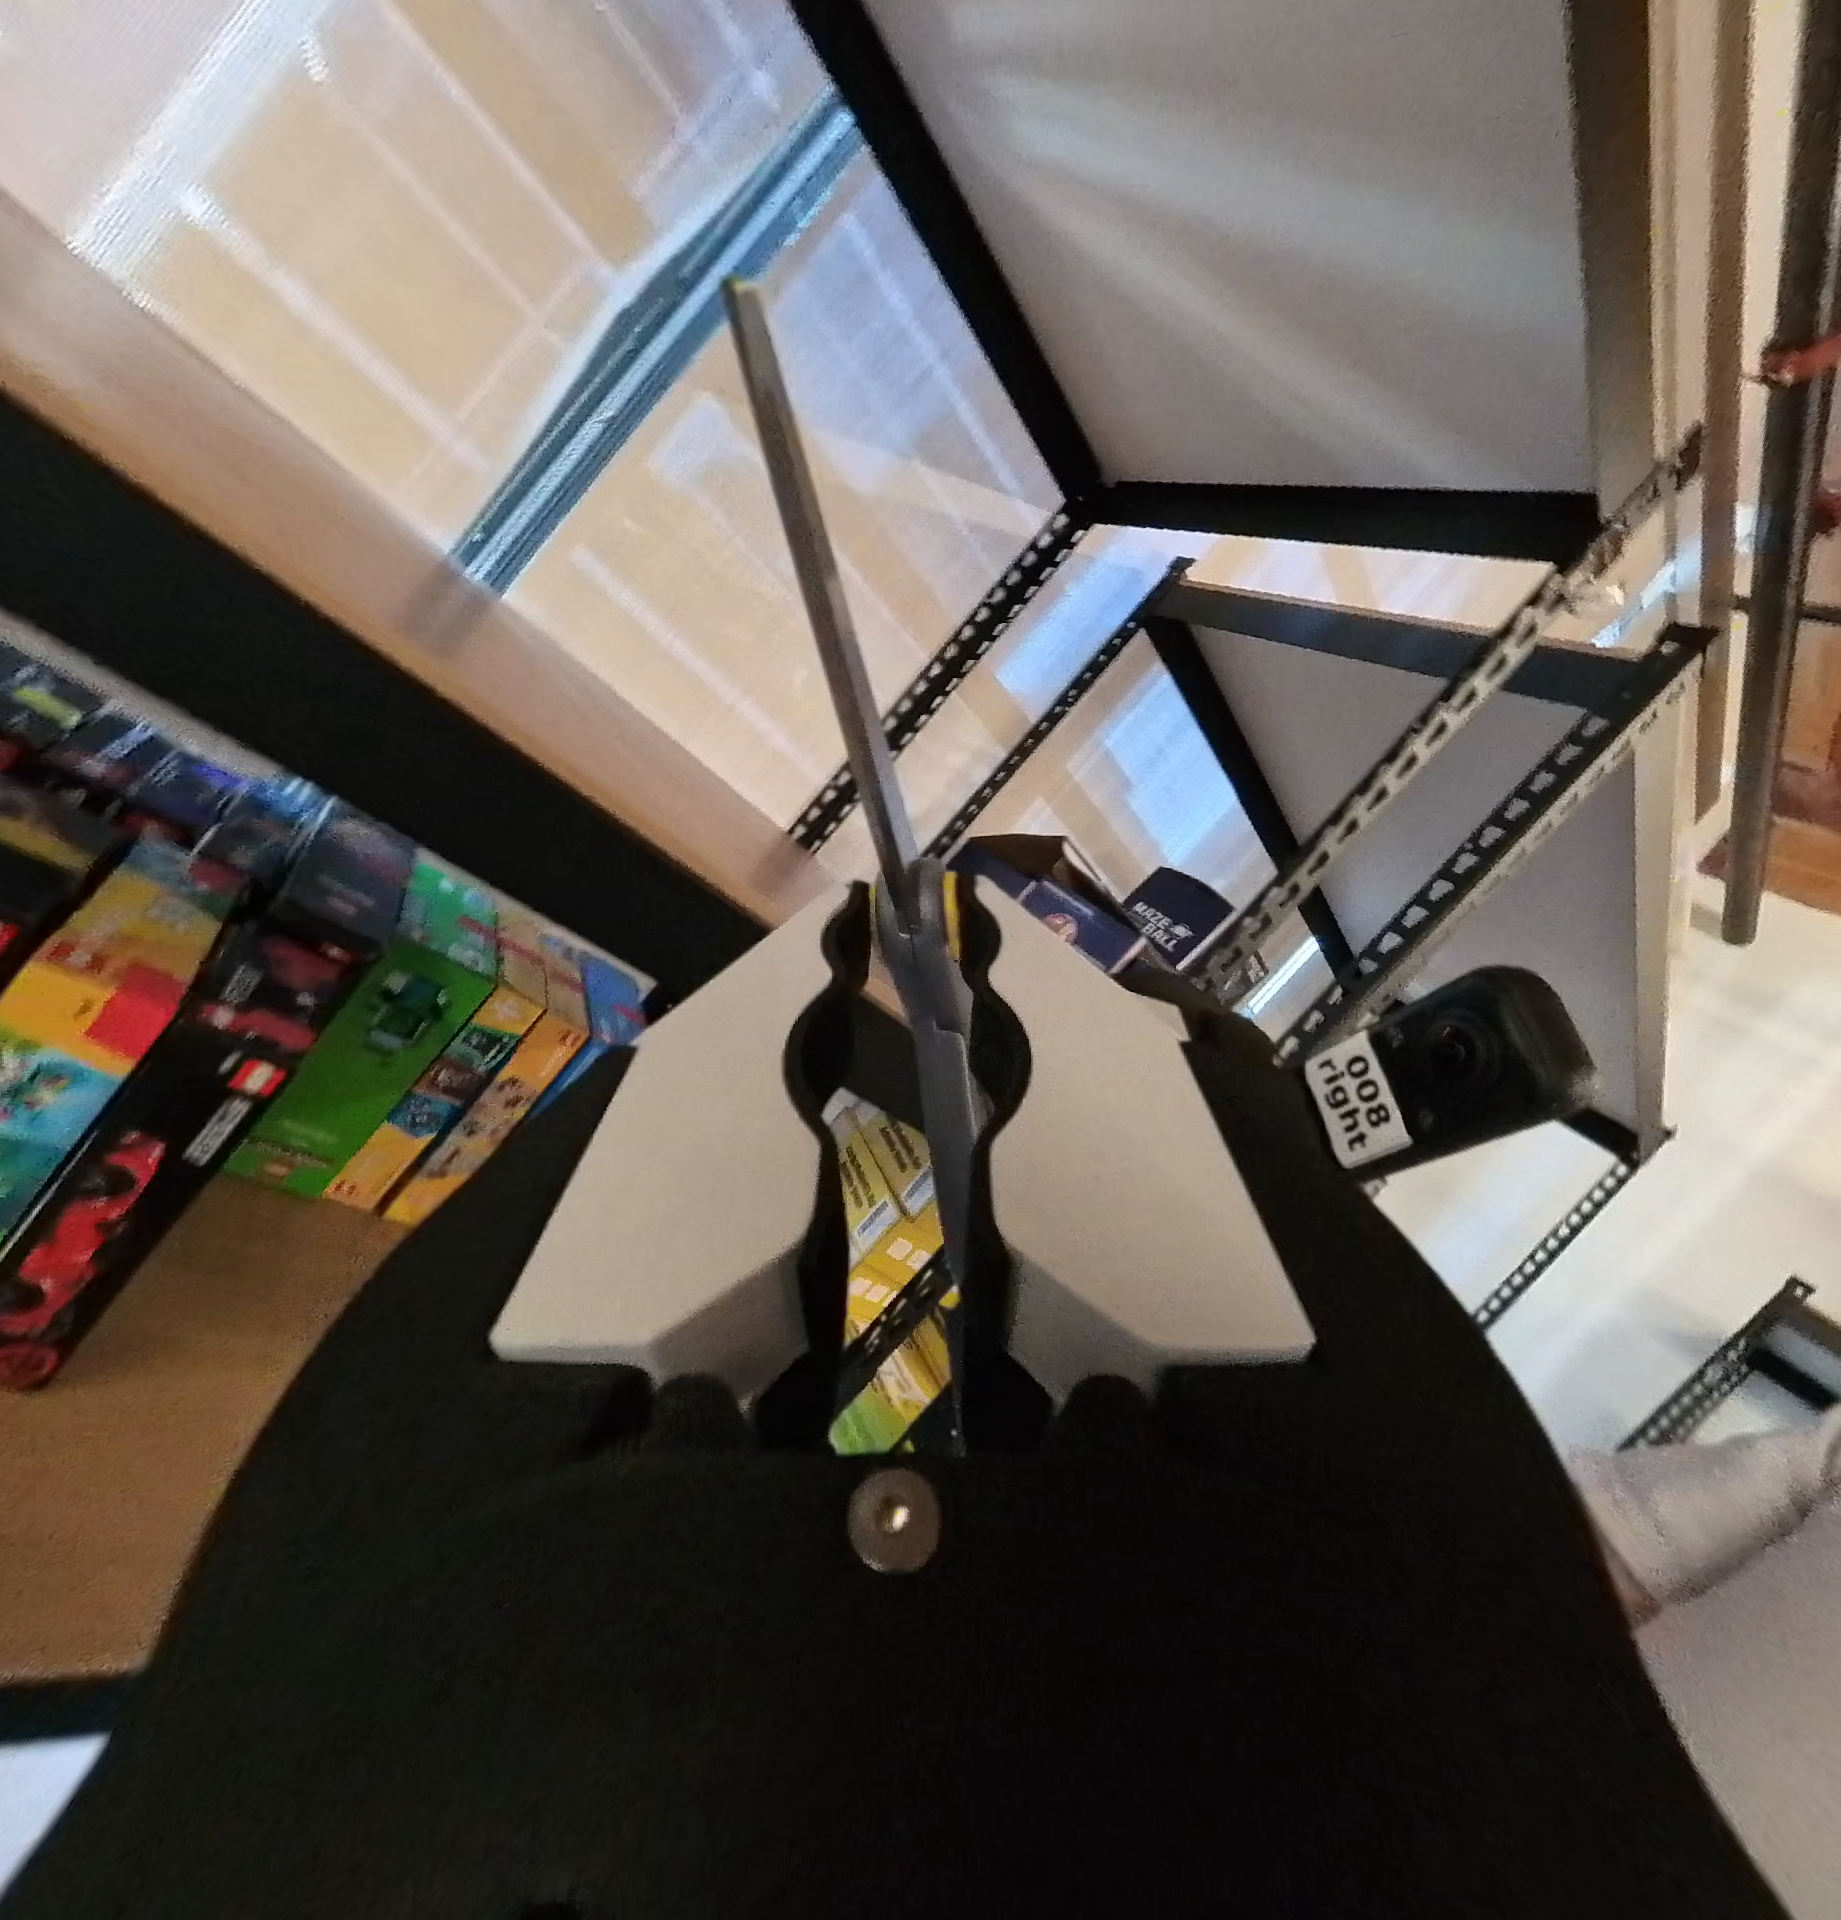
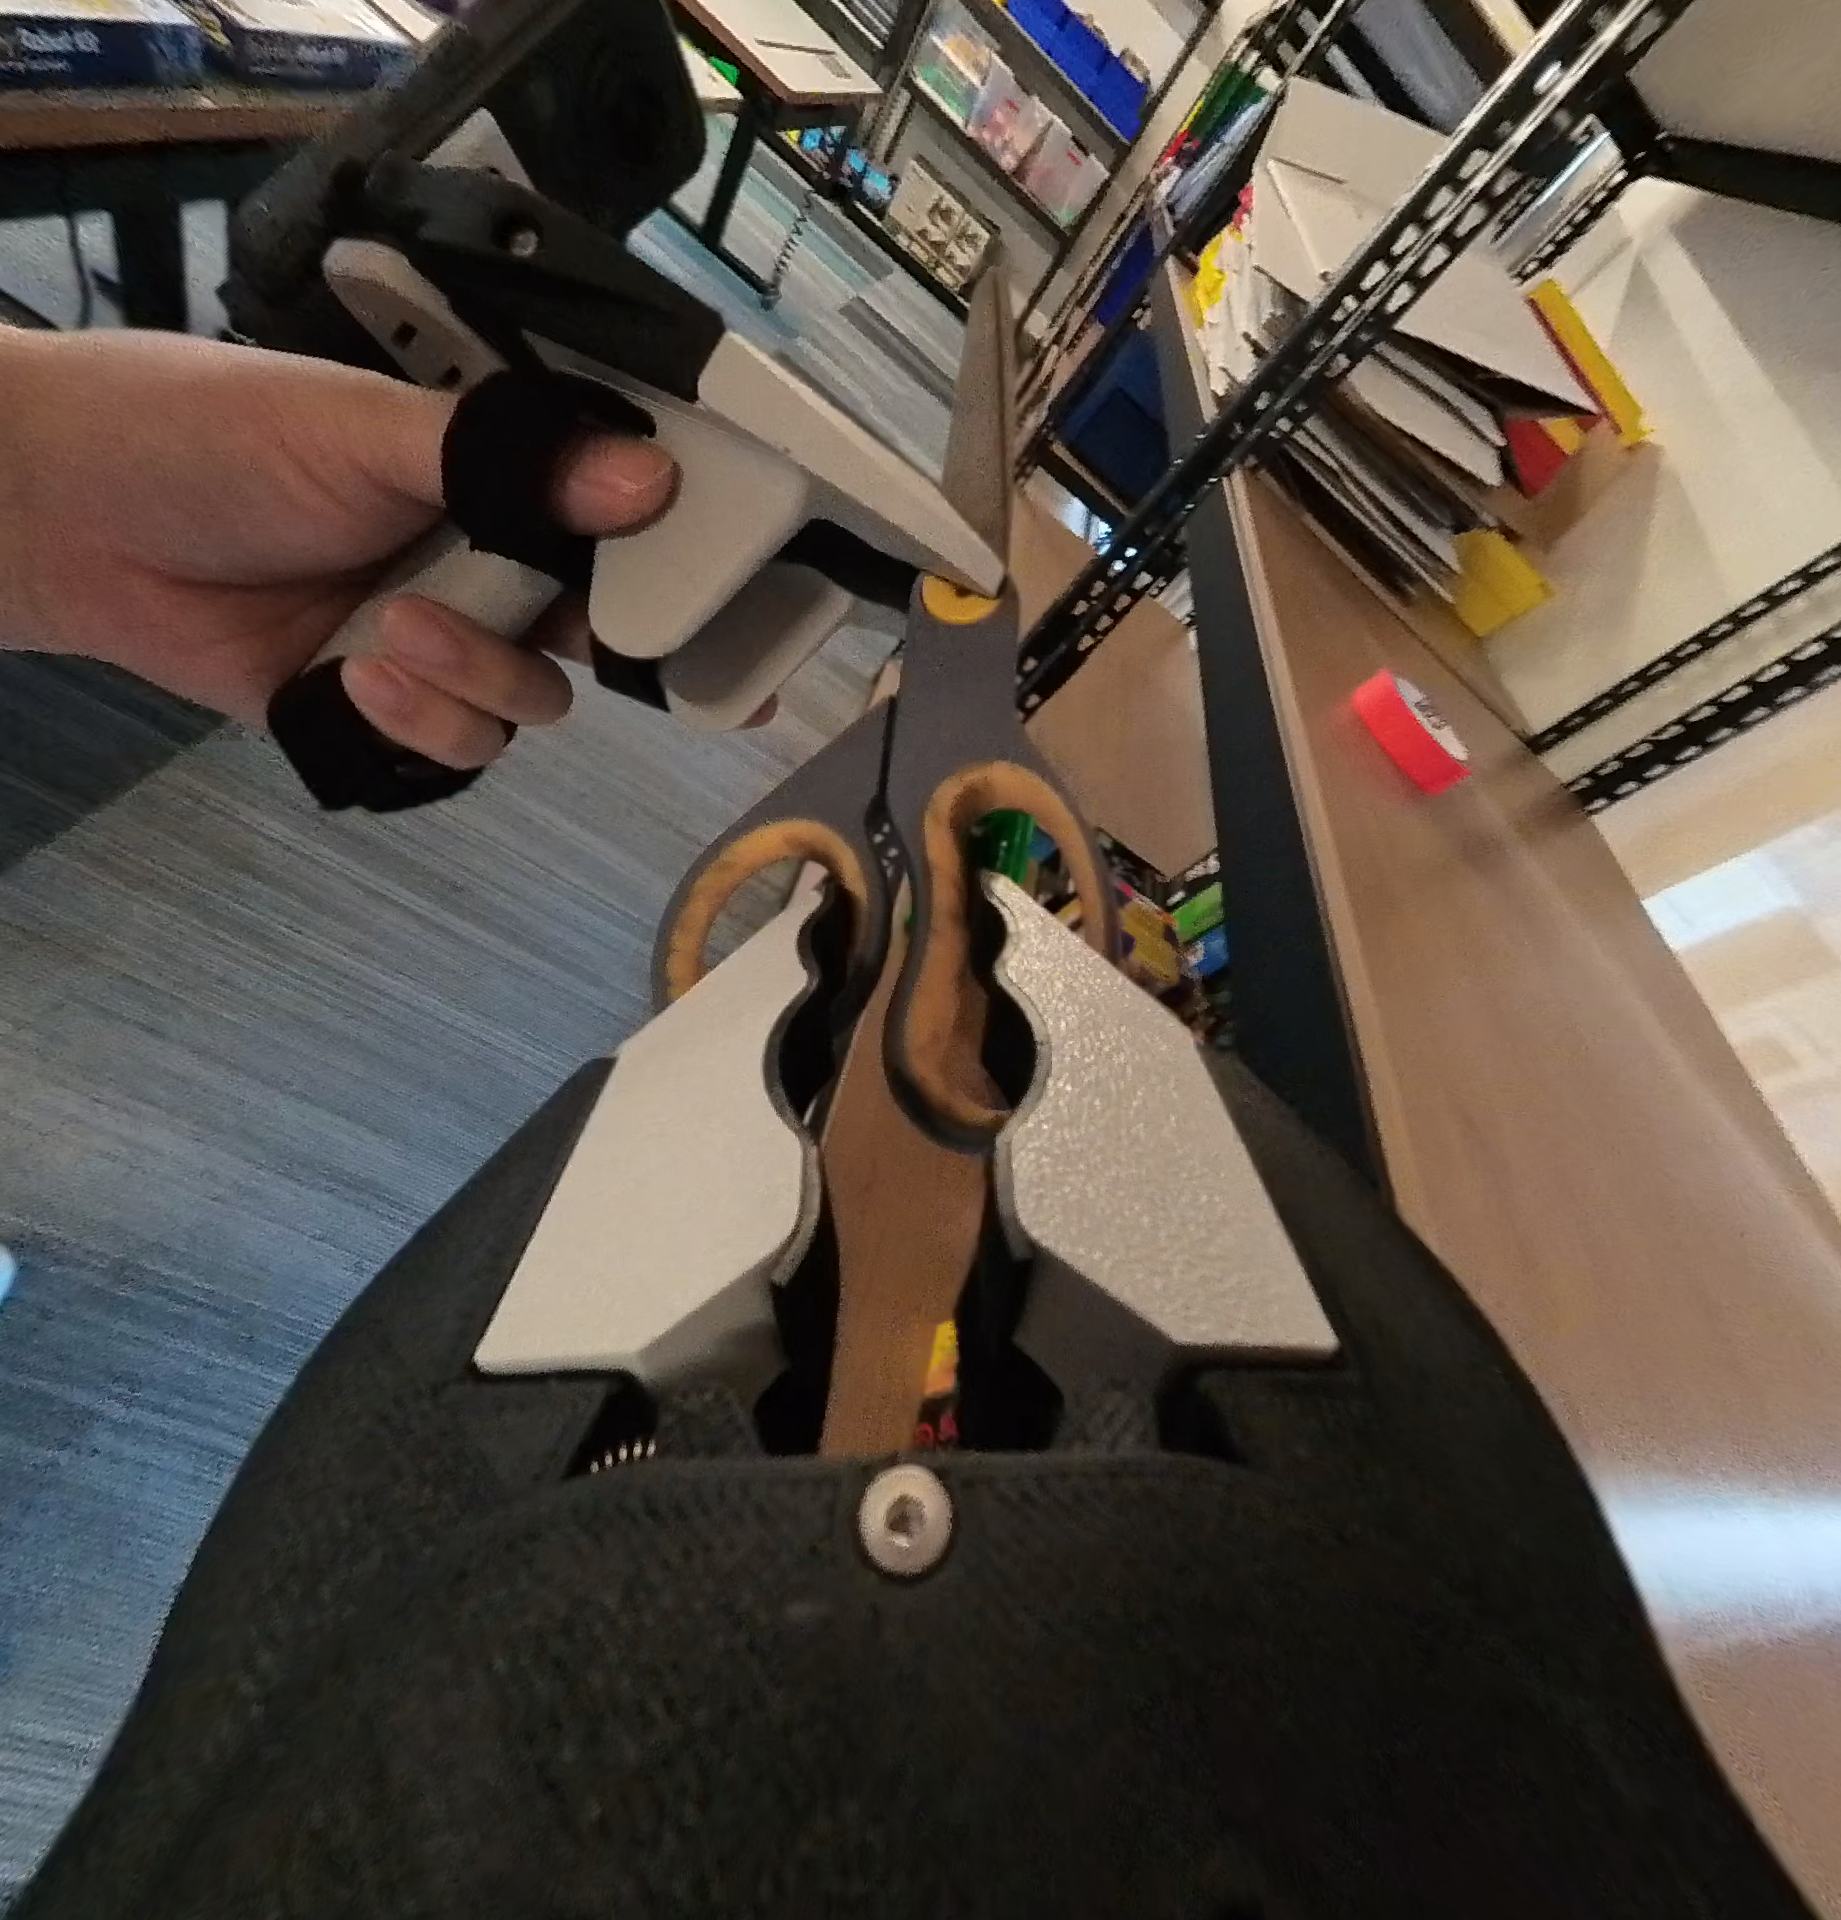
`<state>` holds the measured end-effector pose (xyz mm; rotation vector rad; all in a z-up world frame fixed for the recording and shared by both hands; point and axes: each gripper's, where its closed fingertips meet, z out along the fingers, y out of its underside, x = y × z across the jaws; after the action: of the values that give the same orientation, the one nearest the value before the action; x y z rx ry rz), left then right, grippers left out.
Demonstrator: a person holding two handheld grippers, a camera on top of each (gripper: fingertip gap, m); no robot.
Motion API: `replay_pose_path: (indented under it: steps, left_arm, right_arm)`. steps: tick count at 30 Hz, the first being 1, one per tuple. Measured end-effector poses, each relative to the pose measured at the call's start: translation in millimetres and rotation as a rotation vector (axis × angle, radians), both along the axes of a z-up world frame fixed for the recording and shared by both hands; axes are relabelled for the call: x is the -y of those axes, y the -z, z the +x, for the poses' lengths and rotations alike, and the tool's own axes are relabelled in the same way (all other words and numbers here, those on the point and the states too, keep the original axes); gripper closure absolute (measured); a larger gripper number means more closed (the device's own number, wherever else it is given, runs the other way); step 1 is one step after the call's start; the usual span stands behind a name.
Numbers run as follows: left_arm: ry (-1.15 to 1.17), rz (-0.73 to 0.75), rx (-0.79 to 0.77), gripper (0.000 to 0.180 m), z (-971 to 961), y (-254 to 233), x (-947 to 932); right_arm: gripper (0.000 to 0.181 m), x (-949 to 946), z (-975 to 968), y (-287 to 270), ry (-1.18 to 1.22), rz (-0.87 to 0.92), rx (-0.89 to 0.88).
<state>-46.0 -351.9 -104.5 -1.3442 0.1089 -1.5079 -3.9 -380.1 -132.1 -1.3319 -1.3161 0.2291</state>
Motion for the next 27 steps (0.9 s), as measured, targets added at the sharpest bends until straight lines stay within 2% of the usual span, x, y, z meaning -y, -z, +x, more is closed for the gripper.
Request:
replay_pose_path:
  steps: [4, 9, 11, 13, 16, 18, 19, 22, 27]
  left_arm:
    - [-0.06, -0.113, 0.015, 0.166, -38, 18, -15]
    - [-0.151, -0.216, 0.01, 0.165, -97, 39, -38]
    - [-0.181, -0.223, -0.038, 0.165, -124, 46, -51]
    - [-0.17, -0.22, -0.063, 0.165, -149, 46, -64]
    - [-0.107, -0.112, -0.124, 0.163, -180, 28, -82]
    - [-0.084, -0.029, -0.198, 0.134, -201, 15, -98]
    - [-0.089, 0.021, -0.245, 0.127, -214, 11, -108]
    - [-0.094, 0.185, -0.426, 0.128, -240, 3, -150]
    - [-0.005, 0.297, -0.761, 0.131, -201, -31, -275]
  right_arm:
    - [0.158, -17, -37, 21, -0.012, -0.012, 0.031]
    - [0.144, -55, -101, 53, 0.072, 0.001, 0.152]
    - [0.146, -71, -130, 64, 0.088, 0.026, 0.208]
    - [0.155, -86, -157, 73, 0.093, 0.028, 0.234]
    - [0.156, -107, -195, 65, 0.094, 0.008, 0.121]
    - [0.156, -128, -201, 57, 0.166, -0.054, 0.047]
    - [0.156, -140, -197, 51, 0.21, -0.075, 0.022]
    - [0.156, -175, -158, 24, 0.379, -0.079, -0.028]
    - [0.157, -196, -40, -15, 0.704, -0.104, -0.07]
